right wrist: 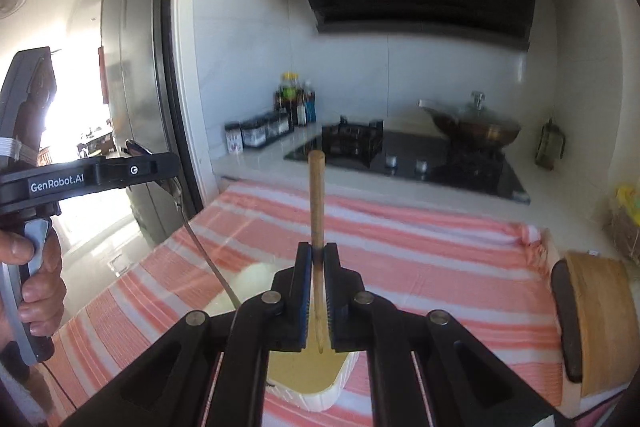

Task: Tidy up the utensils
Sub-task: 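Lift and carry the spoon and chopstick in both tools over the cream holder box, then lower the spoon and chopstick into the holder box and open both tools, then withdraw both open tools away from the holder box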

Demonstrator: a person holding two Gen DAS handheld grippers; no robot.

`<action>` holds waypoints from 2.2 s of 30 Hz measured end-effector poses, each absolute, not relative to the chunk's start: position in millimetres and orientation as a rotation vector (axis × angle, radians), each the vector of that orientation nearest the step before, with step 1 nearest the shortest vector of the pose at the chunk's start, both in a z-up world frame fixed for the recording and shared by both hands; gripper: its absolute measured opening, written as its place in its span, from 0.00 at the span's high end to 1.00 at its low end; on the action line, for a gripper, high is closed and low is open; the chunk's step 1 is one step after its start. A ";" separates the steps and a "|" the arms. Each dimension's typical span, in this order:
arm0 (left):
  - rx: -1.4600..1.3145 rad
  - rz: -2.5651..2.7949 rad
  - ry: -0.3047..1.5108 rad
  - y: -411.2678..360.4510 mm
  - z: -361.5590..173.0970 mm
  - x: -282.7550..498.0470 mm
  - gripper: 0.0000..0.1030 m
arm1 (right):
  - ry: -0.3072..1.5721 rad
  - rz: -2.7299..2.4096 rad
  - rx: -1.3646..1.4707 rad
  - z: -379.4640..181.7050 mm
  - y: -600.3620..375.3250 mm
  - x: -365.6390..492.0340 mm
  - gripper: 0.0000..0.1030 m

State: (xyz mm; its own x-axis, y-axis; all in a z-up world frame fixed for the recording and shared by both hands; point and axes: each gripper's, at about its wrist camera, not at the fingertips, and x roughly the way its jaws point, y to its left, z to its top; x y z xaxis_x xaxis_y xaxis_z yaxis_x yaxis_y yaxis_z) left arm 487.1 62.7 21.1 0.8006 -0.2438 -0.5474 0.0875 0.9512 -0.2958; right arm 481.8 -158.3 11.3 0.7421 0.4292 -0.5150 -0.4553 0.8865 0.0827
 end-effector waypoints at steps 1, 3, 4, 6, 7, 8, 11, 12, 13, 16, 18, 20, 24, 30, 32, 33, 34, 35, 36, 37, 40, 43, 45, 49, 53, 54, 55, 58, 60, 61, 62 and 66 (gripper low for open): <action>-0.262 -0.184 0.667 60.8 10.1 496.7 0.60 | 0.613 0.484 -0.033 0.2 -155.8 493.9 0.94; -0.256 -0.188 0.756 57.8 -11.0 513.5 0.60 | 0.736 0.472 -0.017 -21.6 -150.9 514.9 0.94; -0.250 -0.189 0.789 57.0 -20.3 520.1 0.60 | 0.777 0.463 -0.006 -30.9 -149.4 523.7 0.94; -0.234 -0.186 0.829 50.1 -35.2 525.3 0.60 | 0.821 0.449 -0.003 -44.0 -148.1 533.1 0.94; -0.227 -0.182 0.837 48.8 -40.6 527.0 0.60 | 0.820 0.439 -0.003 -46.4 -147.4 535.2 0.93; -0.221 -0.178 0.844 47.6 -44.9 528.2 0.60 | 0.819 0.431 0.004 -48.1 -148.4 537.6 0.93; -0.234 -0.184 0.839 46.1 -50.9 524.7 0.53 | 0.820 0.434 0.072 -52.3 -155.2 543.2 0.90; -0.248 -0.195 0.826 48.8 -50.7 522.0 0.46 | 0.816 0.436 0.088 -52.7 -157.2 542.0 0.89; -0.258 -0.197 0.812 51.0 -48.3 515.7 0.43 | 0.808 0.438 0.101 -52.1 -160.0 540.6 0.86; -0.247 -0.207 0.782 55.8 -44.8 495.8 0.39 | 0.745 0.431 0.125 -46.0 -173.7 521.4 0.67; -0.215 -0.212 0.781 60.2 -45.9 469.0 0.32 | 0.714 0.431 0.109 -44.6 -182.7 500.5 0.67; -0.189 -0.218 0.794 65.1 -54.2 435.5 0.25 | 0.700 0.440 0.079 -49.0 -194.3 470.5 0.66; -0.182 -0.236 0.871 70.1 -95.9 363.5 0.19 | 0.706 0.421 -0.021 -81.0 -221.8 389.0 0.62; -0.152 -0.143 0.957 56.3 -172.0 297.2 0.19 | 0.780 0.213 -0.081 -152.9 -281.9 285.8 0.62; -0.139 -0.102 0.957 51.6 -188.7 296.7 0.19 | 0.818 0.129 -0.076 -171.2 -303.2 270.8 0.62; -0.135 -0.083 0.953 50.2 -193.9 298.7 0.19 | 0.826 0.085 -0.089 -178.5 -312.2 267.4 0.62; -0.129 -0.072 0.933 48.9 -196.2 300.8 0.19 | 0.838 0.049 -0.094 -184.2 -319.6 265.4 0.62; -0.121 -0.060 0.908 47.5 -195.1 304.6 0.19 | 0.845 0.029 -0.081 -188.7 -327.8 265.5 0.62; -0.116 -0.048 0.899 48.1 -196.3 309.6 0.17 | 0.857 0.013 -0.063 -193.1 -334.8 267.0 0.62; -0.123 -0.044 0.907 48.8 -197.0 316.3 0.14 | 0.873 -0.005 -0.046 -197.7 -340.9 269.2 0.61; -0.120 -0.042 0.911 51.8 -200.2 326.7 0.06 | 0.884 -0.007 0.003 -207.6 -353.7 268.7 0.57; -0.017 -0.015 0.940 41.8 -210.4 325.9 0.00 | 0.885 -0.009 0.004 -209.0 -354.1 270.0 0.55; 0.012 -0.001 0.929 37.8 -210.0 323.6 0.00 | 0.884 -0.005 0.012 -209.2 -355.0 271.5 0.55; -0.025 0.000 0.934 43.9 -211.2 320.2 0.00 | 0.881 -0.004 0.015 -210.1 -354.5 269.2 0.55; -0.025 0.000 0.934 41.9 -211.1 318.1 0.00 | 0.881 -0.010 0.004 -210.3 -353.6 267.5 0.55; -0.025 0.000 0.934 41.7 -211.0 318.0 0.00 | 0.881 -0.009 0.005 -210.3 -354.2 267.8 0.55; -0.025 0.000 0.934 41.9 -211.0 318.1 0.00 | 0.881 -0.010 0.005 -210.3 -353.4 267.8 0.55; -0.026 -0.001 0.934 41.9 -210.8 318.0 0.00 | 0.881 -0.011 0.003 -210.3 -353.9 268.1 0.55; -0.027 -0.001 0.934 42.3 -210.7 318.0 0.00 | 0.881 -0.010 0.004 -210.4 -354.1 268.2 0.55; -0.027 -0.001 0.934 42.3 -210.7 318.0 0.00 | 0.881 -0.010 0.003 -210.4 -354.2 268.4 0.55; -0.027 -0.001 0.934 42.3 -210.7 318.1 0.00 | 0.881 -0.011 0.002 -210.3 -354.2 268.4 0.55; -0.027 -0.001 0.934 42.4 -210.6 318.2 0.00 | 0.881 -0.012 0.000 -210.3 -353.1 268.0 0.55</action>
